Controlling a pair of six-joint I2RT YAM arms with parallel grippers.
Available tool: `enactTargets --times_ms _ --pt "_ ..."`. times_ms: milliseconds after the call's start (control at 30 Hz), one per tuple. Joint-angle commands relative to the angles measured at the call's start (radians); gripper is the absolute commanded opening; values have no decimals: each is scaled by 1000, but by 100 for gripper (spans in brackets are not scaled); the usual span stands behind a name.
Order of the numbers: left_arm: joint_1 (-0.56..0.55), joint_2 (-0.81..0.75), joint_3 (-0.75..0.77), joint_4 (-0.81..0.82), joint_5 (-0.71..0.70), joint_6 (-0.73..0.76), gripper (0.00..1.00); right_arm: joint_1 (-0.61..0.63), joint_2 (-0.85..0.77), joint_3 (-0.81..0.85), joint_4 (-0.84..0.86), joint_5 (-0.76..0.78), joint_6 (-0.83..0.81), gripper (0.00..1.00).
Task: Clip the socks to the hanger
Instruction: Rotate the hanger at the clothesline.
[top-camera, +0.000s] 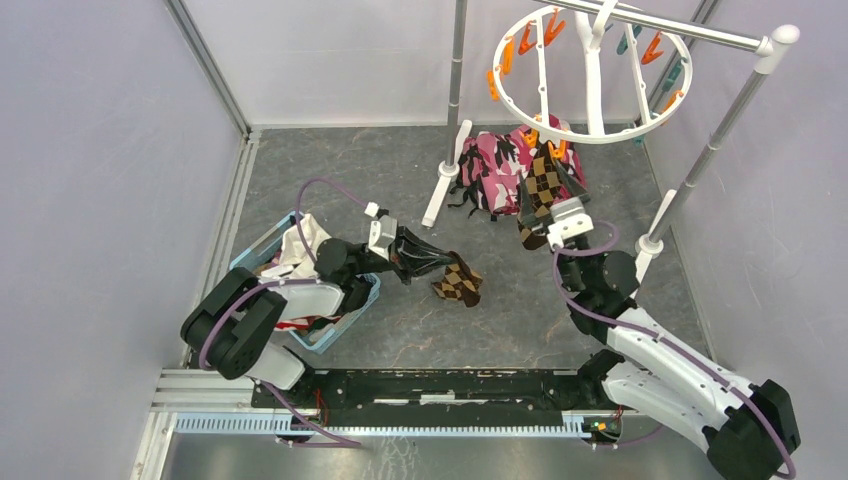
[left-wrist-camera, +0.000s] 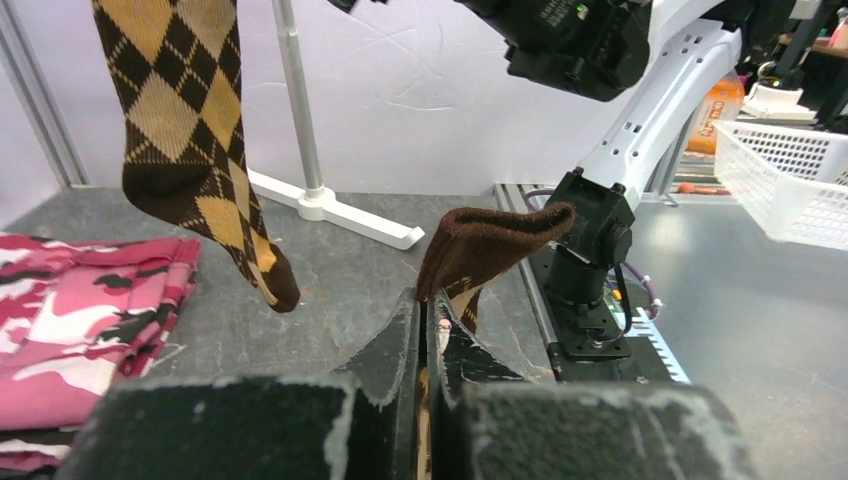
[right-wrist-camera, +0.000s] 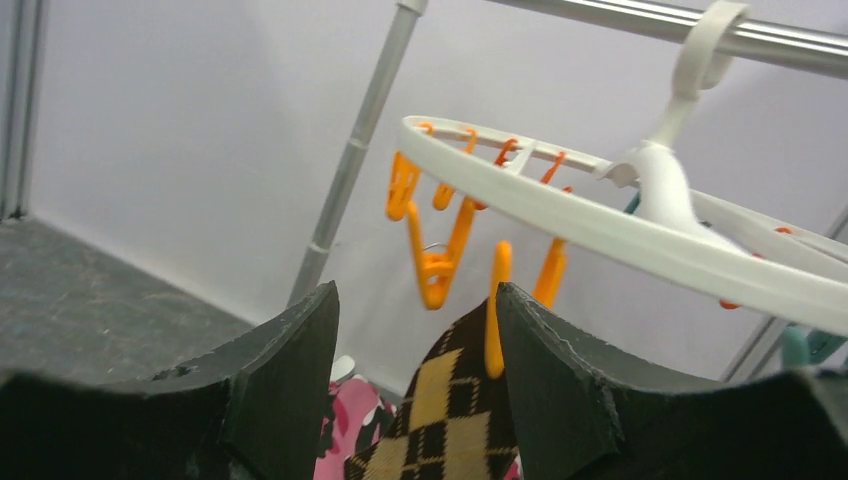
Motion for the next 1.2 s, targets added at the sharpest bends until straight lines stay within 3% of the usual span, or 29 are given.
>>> enactTargets --times_ms 0,267,533,700,1167 --pt "8 -57 -9 56 5 120 2 -71 33 82 58 -95 90 65" --pt "9 -80 -11 19 4 145 3 -97 65 148 -53 -175 103 63" --pt "9 -90 -13 -4 5 161 3 -96 -16 98 -173 -199 86 65" --pt "9 -82 -11 -4 7 159 3 -96 38 125 -225 -242 54 65" --pt "10 -81 -18 1 8 164 3 -154 180 156 -40 -176 88 64"
